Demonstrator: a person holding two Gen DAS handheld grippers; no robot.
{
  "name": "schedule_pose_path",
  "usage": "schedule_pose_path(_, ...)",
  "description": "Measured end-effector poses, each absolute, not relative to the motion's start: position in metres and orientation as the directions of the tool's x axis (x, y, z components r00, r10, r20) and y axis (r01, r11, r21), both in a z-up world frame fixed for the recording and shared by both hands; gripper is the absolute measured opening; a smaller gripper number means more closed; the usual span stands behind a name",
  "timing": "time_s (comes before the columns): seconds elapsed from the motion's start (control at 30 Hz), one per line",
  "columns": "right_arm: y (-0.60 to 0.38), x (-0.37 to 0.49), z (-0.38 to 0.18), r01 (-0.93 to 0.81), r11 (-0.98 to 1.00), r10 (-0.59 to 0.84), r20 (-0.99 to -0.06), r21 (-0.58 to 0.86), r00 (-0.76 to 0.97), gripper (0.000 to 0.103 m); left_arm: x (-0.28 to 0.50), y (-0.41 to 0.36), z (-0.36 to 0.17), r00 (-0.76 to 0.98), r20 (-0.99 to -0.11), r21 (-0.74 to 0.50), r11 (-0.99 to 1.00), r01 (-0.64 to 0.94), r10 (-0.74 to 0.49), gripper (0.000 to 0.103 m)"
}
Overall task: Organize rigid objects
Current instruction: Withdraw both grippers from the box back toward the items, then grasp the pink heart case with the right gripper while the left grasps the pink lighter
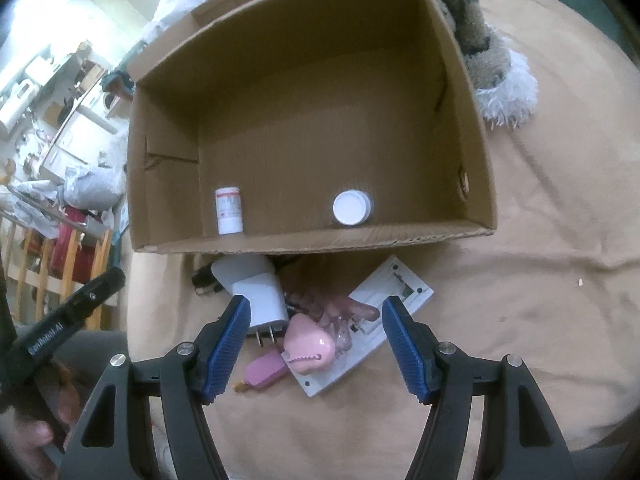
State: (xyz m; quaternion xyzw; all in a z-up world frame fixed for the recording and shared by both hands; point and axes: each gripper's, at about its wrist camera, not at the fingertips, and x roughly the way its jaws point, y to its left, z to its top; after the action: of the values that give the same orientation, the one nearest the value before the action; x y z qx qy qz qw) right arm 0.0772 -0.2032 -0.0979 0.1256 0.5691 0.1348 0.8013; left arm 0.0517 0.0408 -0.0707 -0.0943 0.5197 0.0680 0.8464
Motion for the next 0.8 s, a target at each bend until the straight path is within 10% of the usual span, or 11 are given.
schedule_pose_path(0.53, -0.206, 0.08, -0.153, 0.085, 0.794, 0.594, -0.798, 0.601, 0.102, 0.058, 0.05, 0.047, -0.071, 0.413, -0.907, -0.197, 0.95, -0.244, -0.082, 0.063)
schedule_pose_path(0.8, -0.199, 0.089, -0.16, 0.066, 0.818, 0.564, -0.82, 0.571, 0.101, 0.027, 0.052, 0.043, -0.077, 0.393, -0.918, -0.163, 0.958, -0.235, -0.06, 0.063)
